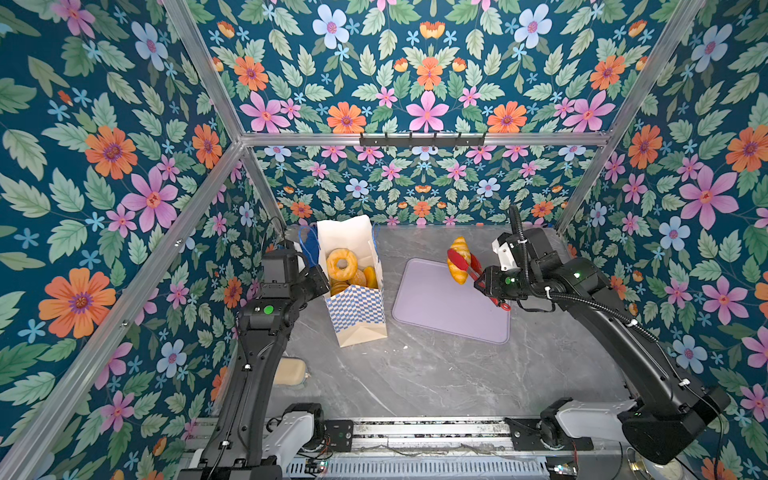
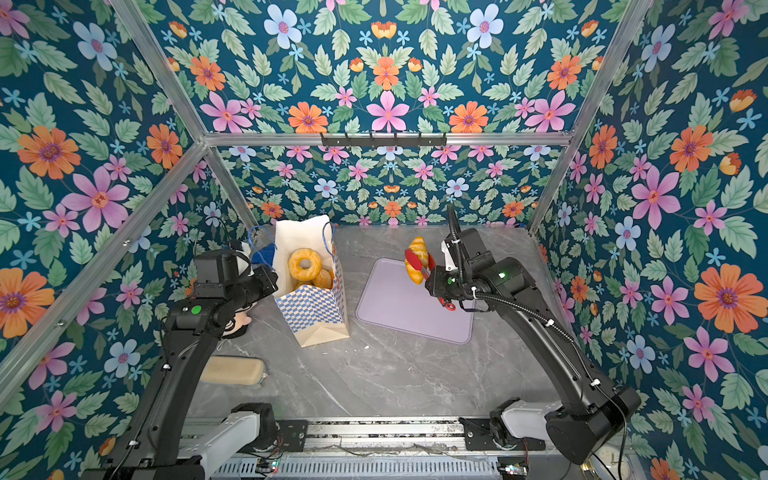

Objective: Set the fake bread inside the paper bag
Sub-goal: 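Carry the croissant with the right tongs over the open paper bag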

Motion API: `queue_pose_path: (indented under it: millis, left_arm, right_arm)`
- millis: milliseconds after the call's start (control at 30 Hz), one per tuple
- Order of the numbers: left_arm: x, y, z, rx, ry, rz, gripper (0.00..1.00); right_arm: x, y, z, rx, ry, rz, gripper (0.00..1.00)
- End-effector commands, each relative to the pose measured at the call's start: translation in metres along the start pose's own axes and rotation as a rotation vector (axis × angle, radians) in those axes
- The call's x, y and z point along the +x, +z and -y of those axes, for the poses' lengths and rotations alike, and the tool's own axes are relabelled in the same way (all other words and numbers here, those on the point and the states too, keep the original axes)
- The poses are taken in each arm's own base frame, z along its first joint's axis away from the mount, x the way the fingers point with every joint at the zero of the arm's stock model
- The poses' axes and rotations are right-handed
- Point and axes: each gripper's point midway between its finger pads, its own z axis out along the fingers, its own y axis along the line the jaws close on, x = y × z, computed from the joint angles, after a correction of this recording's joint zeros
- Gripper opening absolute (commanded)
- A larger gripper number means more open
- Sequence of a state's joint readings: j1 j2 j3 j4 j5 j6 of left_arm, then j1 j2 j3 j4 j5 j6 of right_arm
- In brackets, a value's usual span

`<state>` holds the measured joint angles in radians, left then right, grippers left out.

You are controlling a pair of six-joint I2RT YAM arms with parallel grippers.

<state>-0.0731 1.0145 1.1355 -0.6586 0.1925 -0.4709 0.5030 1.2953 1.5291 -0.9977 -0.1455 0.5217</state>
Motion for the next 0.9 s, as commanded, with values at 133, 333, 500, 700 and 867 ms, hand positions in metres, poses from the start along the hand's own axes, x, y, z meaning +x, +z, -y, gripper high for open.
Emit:
queue_pose_path:
  millis: [133, 333, 500, 700, 867]
  left_arm:
    - [-0.003, -0.004, 0.003, 0.007, 0.007, 0.011, 0.08]
    - [-0.003, -0.006, 0.003, 0.007, 0.007, 0.013, 0.02]
    - [-0.001, -0.003, 0.001, 0.004, 0.005, 0.009, 0.01]
    - [0.0, 0.0, 0.0, 0.0, -0.001, 0.0, 0.0]
    - [0.0, -0.002, 0.0, -0.001, -0.001, 0.005, 0.0]
  right_arm:
    - [-0.022, -0.023, -0.038, -0.162, 0.0, 0.067, 0.41]
    - [-0.034, -0.039, -0.067, -0.252, -0.03, 0.104, 0.41]
    - [-0.04, -0.048, -0.096, -0.296, -0.084, 0.12, 0.41]
    - [-0.047, -0.061, -0.125, -0.361, -0.13, 0.153, 0.4]
    - [-0.051, -0.067, -0.151, -0.423, -0.159, 0.159, 0.4]
